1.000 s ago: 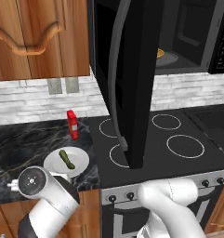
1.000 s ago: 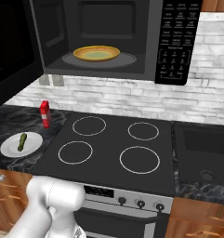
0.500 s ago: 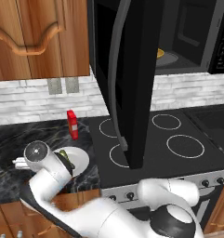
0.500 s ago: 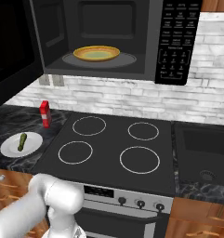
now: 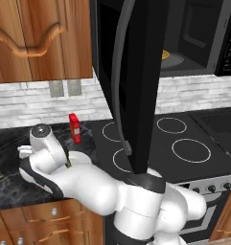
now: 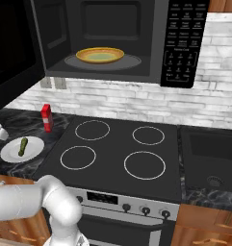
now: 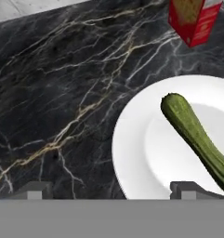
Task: Pick the squash from the counter and place it in the microwave.
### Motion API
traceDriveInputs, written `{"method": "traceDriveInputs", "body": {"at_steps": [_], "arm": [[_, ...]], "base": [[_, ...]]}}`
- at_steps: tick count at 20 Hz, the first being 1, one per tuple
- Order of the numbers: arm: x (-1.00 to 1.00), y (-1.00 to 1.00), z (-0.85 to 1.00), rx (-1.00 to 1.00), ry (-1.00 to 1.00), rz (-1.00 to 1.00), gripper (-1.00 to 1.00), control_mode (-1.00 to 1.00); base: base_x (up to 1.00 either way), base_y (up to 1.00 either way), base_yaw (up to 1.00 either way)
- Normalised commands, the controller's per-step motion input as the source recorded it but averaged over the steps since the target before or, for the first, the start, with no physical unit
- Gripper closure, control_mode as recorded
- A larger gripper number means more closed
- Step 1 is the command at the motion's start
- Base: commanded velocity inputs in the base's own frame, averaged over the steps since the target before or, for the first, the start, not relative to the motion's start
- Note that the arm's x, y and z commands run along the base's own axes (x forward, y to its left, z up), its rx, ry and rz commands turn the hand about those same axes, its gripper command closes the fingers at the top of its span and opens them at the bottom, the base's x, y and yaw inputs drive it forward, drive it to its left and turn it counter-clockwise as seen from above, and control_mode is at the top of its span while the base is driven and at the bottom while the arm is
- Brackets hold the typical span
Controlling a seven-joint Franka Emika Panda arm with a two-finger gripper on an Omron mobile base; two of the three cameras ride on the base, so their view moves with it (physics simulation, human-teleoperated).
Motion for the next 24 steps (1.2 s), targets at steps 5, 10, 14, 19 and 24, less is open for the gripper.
{"method": "traceDriveInputs", "body": {"at_steps": [5,10,14,19,24], "arm": [[0.15,0.00,-0.36,0.00,0.00,0.08,-1.00,-1.00],[0.00,0.00,-0.32,-0.01,0.00,0.09,-1.00,-1.00],[-0.01,-0.09,-0.18,-0.05,0.00,0.04,-1.00,-1.00],[0.00,-0.29,-0.01,-0.04,0.05,0.00,-1.00,-1.00],[0.02,-0.23,-0.14,-0.02,0.08,0.01,-1.00,-1.00]], "base": [[0.00,0.00,0.00],[0.00,0.00,0.00],[0.00,0.00,0.00],[0.00,0.00,0.00],[0.00,0.00,0.00]]}}
